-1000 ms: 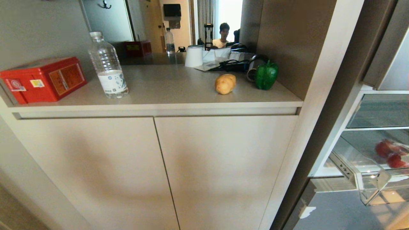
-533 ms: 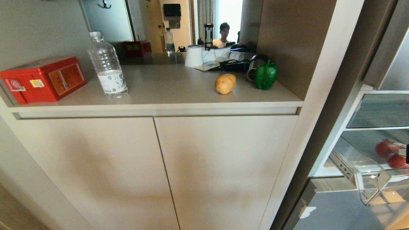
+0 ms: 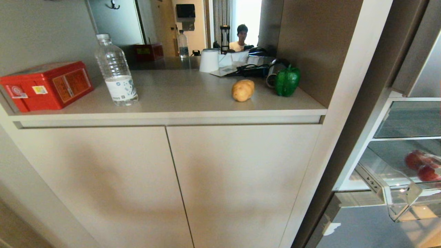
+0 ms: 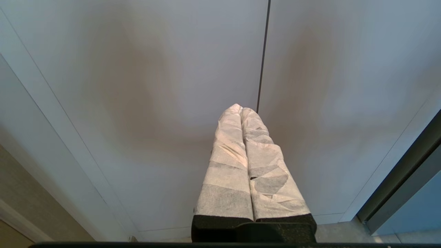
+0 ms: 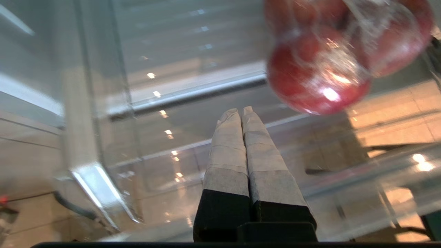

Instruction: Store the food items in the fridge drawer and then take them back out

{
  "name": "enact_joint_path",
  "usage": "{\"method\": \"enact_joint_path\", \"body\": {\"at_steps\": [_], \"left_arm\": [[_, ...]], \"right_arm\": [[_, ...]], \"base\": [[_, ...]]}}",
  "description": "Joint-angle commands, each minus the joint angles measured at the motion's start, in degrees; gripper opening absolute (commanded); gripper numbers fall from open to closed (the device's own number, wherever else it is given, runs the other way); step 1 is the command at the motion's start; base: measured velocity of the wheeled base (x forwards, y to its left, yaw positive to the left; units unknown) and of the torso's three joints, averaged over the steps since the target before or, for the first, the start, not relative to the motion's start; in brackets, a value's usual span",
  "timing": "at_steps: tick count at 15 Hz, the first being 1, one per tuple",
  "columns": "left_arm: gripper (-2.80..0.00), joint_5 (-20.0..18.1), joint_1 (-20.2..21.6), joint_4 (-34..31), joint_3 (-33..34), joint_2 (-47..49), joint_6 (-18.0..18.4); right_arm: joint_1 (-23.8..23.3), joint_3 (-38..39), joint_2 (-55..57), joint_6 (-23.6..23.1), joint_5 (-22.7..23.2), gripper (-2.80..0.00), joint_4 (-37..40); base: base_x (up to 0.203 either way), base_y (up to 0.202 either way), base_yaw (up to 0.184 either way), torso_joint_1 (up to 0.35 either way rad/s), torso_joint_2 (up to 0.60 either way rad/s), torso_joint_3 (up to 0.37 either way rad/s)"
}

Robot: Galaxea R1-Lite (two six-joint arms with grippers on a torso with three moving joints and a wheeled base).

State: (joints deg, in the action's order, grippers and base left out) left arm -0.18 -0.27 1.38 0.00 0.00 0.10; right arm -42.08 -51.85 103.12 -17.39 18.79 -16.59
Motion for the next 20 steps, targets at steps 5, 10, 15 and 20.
{"method": "enact_joint_path", "body": {"at_steps": [5,10,15,20], "left_arm": [[-2.8,0.0,0.0,0.0,0.6,0.0,0.0],[-2.8,0.0,0.0,0.0,0.6,0.0,0.0],[-2.8,0.0,0.0,0.0,0.6,0.0,0.0],[-2.8,0.0,0.0,0.0,0.6,0.0,0.0]], "right_arm": [[-1.4,1.8,-0.5,-0.5,0.1,-2.8,-0.1],[-2.6,3.8,-2.8,-0.6,0.1,-2.8,-0.1],[-4.0,5.1,-4.9,-0.8,0.3,-2.8,-0.1],[-4.3,6.3,-7.1,-0.7,0.3,-2.8,-0.2]], "base": [[0.0,0.0,0.0,0.0,0.0,0.0],[0.0,0.0,0.0,0.0,0.0,0.0],[0.0,0.0,0.0,0.0,0.0,0.0],[0.0,0.0,0.0,0.0,0.0,0.0]]}}
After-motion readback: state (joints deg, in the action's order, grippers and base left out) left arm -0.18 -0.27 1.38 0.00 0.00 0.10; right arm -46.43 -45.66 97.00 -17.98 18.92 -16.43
